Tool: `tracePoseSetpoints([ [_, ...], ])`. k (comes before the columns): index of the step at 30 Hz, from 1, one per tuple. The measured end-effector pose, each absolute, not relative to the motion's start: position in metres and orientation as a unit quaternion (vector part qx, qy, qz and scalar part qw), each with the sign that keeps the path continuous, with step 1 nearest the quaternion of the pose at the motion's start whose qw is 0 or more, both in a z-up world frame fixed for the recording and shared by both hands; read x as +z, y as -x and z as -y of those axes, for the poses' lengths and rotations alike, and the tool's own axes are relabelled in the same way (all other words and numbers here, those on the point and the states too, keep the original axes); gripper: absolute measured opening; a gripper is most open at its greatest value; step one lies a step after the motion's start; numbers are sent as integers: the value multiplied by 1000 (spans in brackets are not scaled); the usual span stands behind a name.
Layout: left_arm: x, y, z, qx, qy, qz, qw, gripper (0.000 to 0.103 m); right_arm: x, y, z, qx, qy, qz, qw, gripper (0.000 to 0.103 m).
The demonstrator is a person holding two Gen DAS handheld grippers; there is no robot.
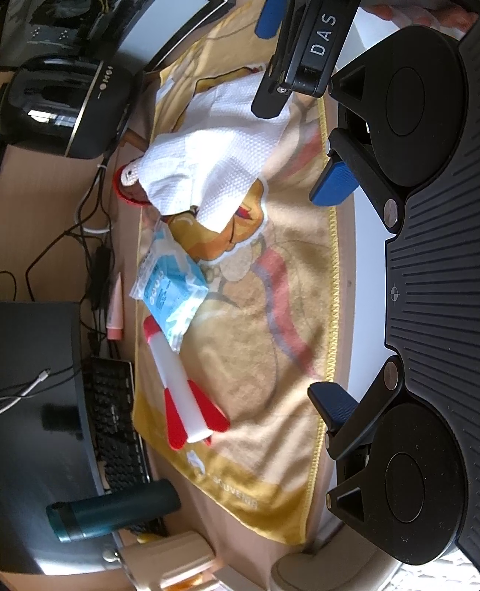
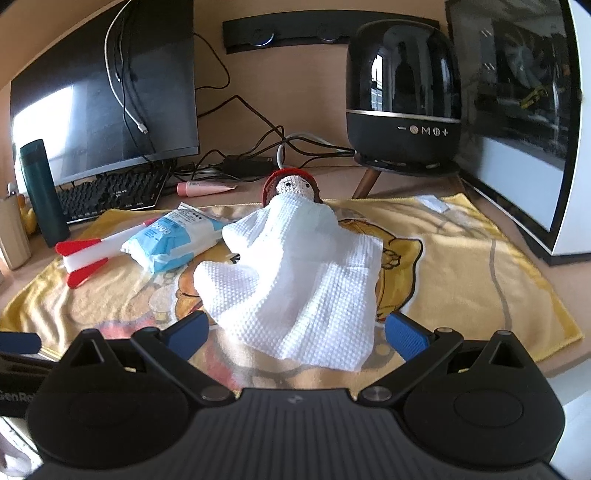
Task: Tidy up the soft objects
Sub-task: 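Move the right gripper toward the white waffle cloth over the doll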
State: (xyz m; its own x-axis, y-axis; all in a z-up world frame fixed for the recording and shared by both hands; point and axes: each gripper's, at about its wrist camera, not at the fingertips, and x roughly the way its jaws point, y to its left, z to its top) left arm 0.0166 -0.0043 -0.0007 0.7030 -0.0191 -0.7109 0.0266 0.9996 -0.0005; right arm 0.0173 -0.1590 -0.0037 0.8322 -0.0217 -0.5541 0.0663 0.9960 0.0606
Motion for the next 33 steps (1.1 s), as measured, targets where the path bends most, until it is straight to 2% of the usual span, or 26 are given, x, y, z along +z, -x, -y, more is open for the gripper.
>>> tracePoseSetpoints([
  [11, -14, -35, -20, -37, 64, -413, 908, 103, -10, -33, 152, -27, -22, -305, 952, 103],
  [20, -8, -53, -19, -40, 33, -404, 913, 103, -14, -52, 152, -31, -25, -321, 946, 102],
  [27, 0, -64, -16, -69, 27, -401, 913, 103, -14, -58, 160, -32, -46, -341, 938, 91],
  [33, 10, -66, -9, -59, 22, -404, 912, 103, -1, -55, 173, -27, -47, -337, 940, 90],
])
